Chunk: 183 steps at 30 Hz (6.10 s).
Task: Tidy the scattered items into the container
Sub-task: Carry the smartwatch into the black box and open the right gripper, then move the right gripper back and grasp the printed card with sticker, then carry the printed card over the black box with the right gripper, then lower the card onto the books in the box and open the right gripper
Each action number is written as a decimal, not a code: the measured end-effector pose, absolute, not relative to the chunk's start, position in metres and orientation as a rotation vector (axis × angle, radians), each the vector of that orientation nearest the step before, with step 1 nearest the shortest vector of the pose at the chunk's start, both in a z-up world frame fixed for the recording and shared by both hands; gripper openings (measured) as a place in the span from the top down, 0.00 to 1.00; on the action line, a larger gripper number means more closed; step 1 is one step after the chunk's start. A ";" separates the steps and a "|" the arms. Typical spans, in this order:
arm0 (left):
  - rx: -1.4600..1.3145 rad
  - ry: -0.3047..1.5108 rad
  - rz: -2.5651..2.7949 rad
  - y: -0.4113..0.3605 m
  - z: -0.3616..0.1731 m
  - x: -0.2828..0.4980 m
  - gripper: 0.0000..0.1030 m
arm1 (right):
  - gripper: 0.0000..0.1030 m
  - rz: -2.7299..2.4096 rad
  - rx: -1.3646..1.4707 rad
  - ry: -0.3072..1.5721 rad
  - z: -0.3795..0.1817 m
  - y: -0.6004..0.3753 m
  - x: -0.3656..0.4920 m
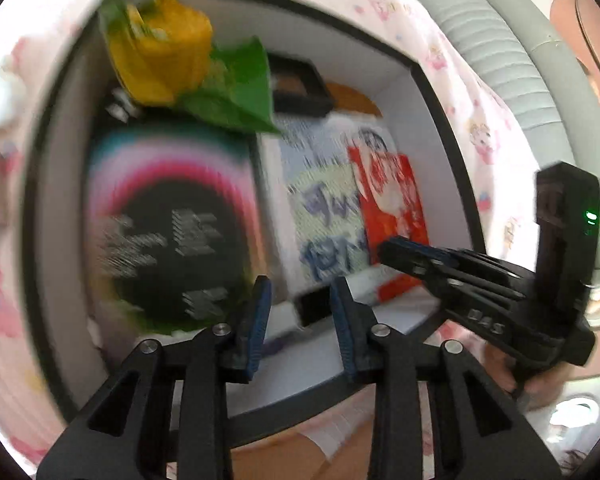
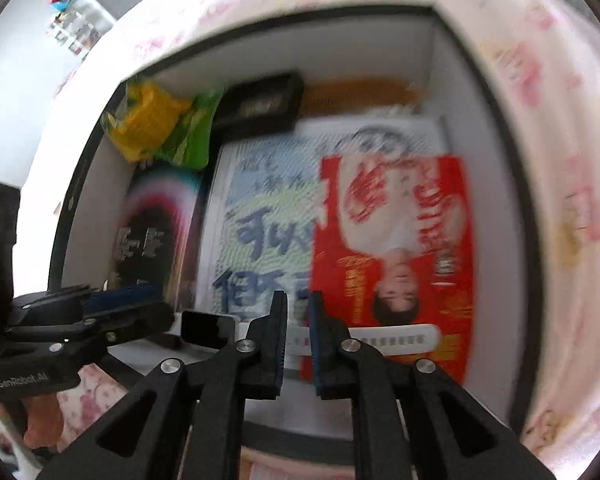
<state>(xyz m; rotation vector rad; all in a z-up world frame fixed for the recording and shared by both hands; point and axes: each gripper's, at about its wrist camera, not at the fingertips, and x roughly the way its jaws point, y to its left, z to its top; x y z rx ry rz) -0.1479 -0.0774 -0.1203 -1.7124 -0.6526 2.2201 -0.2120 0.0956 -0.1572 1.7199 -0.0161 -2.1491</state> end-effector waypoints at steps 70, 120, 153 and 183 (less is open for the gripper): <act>-1.642 -1.310 2.583 -0.374 -0.143 0.047 0.68 | 0.70 -1.923 1.460 0.189 -0.160 -0.196 -0.114; -1.495 -1.171 2.600 -0.342 -0.089 0.078 0.80 | 0.82 -1.724 1.407 0.088 -0.125 -0.139 -0.076; -1.753 -0.614 2.132 -0.061 -0.127 -0.191 0.72 | 0.81 -2.245 1.678 0.061 -0.126 0.113 -0.244; -1.736 -0.797 2.193 -0.102 -0.111 -0.168 0.70 | 0.81 -2.072 1.613 0.136 -0.127 0.077 -0.229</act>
